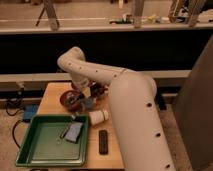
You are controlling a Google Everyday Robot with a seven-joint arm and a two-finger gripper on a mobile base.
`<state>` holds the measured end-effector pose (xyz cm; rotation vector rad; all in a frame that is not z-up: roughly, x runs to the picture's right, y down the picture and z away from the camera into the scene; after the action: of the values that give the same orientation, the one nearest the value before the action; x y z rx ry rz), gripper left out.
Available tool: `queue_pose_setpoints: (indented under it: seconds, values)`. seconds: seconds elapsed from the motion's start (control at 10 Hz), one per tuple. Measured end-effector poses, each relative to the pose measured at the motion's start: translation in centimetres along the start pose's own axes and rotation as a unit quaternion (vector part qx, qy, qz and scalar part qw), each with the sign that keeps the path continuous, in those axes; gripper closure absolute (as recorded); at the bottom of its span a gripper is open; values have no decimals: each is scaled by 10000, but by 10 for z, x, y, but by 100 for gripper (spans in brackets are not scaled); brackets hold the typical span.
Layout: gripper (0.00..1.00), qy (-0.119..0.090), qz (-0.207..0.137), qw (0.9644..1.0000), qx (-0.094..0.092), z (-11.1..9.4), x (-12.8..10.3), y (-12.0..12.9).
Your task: Wipe red bowl with brush
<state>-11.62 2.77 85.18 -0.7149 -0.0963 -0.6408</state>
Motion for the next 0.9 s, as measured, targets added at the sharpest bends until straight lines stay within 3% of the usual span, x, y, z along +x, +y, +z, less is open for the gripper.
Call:
queue_pose_setpoints:
  seconds: [0.4, 0.9]
  values:
    - [100, -70, -326, 9994, 74, 0, -21, -33]
    - [100, 22, -297, 9995, 86, 8, -9, -60]
